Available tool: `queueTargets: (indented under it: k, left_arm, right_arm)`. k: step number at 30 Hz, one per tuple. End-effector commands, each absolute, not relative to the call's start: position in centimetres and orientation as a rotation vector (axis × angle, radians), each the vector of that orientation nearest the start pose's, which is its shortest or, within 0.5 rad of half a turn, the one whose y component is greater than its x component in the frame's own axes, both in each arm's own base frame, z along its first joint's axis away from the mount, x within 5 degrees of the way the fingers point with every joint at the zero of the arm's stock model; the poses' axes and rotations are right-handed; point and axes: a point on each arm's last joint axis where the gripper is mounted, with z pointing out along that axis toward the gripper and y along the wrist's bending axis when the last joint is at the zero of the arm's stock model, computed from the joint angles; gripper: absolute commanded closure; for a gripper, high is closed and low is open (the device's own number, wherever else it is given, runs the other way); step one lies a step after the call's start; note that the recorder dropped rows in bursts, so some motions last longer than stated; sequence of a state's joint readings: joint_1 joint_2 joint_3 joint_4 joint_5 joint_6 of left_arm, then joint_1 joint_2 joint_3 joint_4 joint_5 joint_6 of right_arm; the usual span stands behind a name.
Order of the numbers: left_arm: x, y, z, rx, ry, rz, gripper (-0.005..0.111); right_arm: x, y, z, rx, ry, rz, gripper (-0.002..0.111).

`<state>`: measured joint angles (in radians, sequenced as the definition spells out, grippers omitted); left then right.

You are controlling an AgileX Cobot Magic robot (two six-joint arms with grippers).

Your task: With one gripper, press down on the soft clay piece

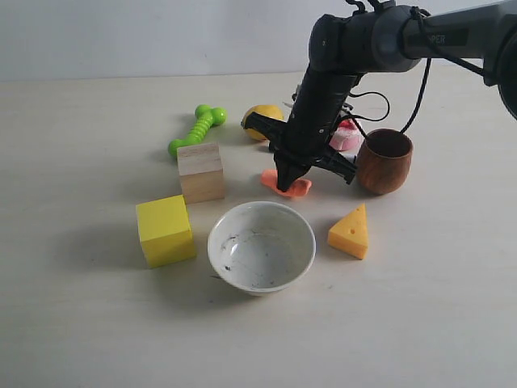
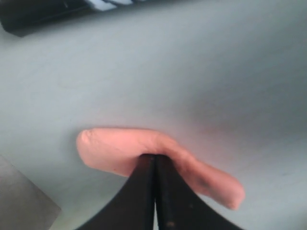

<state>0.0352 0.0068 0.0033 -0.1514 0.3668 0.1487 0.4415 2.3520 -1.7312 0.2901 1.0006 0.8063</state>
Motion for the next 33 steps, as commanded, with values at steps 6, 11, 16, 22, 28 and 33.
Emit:
queueTargets:
  k: [6,11,16,22,28,33]
  left_arm:
    - [5.3,-0.3,18.1,0.012,1.838,-0.03,0.107]
    - [5.3,-0.3,18.1,0.012,1.838,-0.03,0.107]
    - [5.3,-0.3,18.1,0.012,1.838,-0.03,0.107]
    - [5.3,-0.3,18.1,0.012,1.838,-0.03,0.107]
    - [5.3,-0.3,18.1,0.012,1.838,-0.03,0.107]
    - [5.3,-0.3,18.1,0.012,1.838,-0.03,0.107]
  right_arm:
    - [39.2,21.9,8.1,0.784,3.196,0.257,0.108]
    - [39.3,21.8,8.9,0.762,3.179,0.257,0.108]
    - [39.5,21.8,9.7,0.74,3.143,0.275,0.108]
    - [39.8,21.9,10.2,0.731,3.113,0.298,0.108]
    - [39.7,21.9,10.2,0.733,3.114,0.301,0.108]
    - [39.8,21.9,10.3,0.732,3.112,0.302,0.108]
